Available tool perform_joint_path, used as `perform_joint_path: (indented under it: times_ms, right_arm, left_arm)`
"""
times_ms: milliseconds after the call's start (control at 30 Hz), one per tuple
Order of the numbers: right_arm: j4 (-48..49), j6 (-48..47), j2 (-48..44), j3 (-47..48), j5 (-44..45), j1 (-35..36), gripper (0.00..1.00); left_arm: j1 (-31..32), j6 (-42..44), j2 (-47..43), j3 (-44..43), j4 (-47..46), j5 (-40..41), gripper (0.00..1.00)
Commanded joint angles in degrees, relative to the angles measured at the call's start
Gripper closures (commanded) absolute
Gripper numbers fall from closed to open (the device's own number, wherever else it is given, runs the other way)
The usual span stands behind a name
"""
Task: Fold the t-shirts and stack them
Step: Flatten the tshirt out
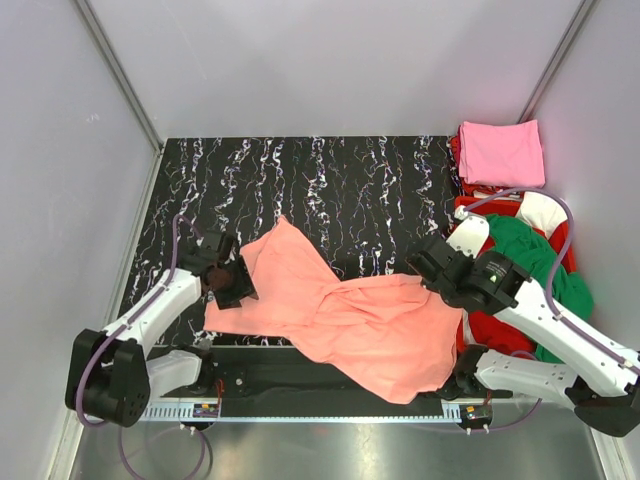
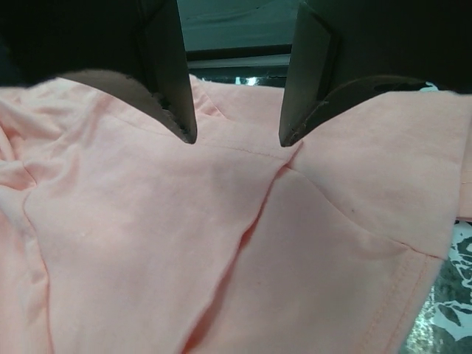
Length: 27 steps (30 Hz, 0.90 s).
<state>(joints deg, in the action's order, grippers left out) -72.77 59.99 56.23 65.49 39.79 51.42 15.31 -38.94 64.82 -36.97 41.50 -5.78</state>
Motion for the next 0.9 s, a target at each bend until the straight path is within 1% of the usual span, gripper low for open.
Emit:
perform_joint_path:
  times_ms: [0,233,367,400,433,500,633,867]
  right_arm:
    - [1.2,0.5,-1.3,-0.4,0.0,0.0,1.0]
    - [1.8,0.5,-1.6,-1.2,-0.1,0.0,1.0]
    - [1.2,0.5,-1.8,-1.3,0.2,-0.1,1.0]
    - [1.2,0.6,-1.9,-1.4,0.4,-0.1,1.0]
    - [1.1,0.6,-1.9,-1.4,0.4,-0.1,1.0]
    - [1.1,0.7,-1.9,-1.6,0.5,0.0,1.0]
    - [1.0,0.7,-1.2,-1.5,0.4,-0.1,1.0]
    - [1.0,0.5,-0.4,-0.9,0.2,-0.1,1.0]
  left_arm:
    - [0.2,-1.8,1.3,0.6,-3.8,4.1,0.46]
    - [1.7,-2.5,4.2,2.9,-7.3,5.0,0.43]
    - [2.5,-2.8,5.1,3.7,-8.5,4.9,0.44]
    - [2.7,-2.8,5.2,4.1,-9.0,5.0,0.46]
    - [2.8,-2.9,5.1,4.3,-9.1,5.0,0.52]
    - [3.1,-3.1,4.8,4.1,-9.2,5.0,0.58]
    - [3.1,-3.2,3.0,3.1,-7.1,4.9,0.62]
    - [4.0,-3.3,-2.4,0.1,-1.9,4.4,0.63]
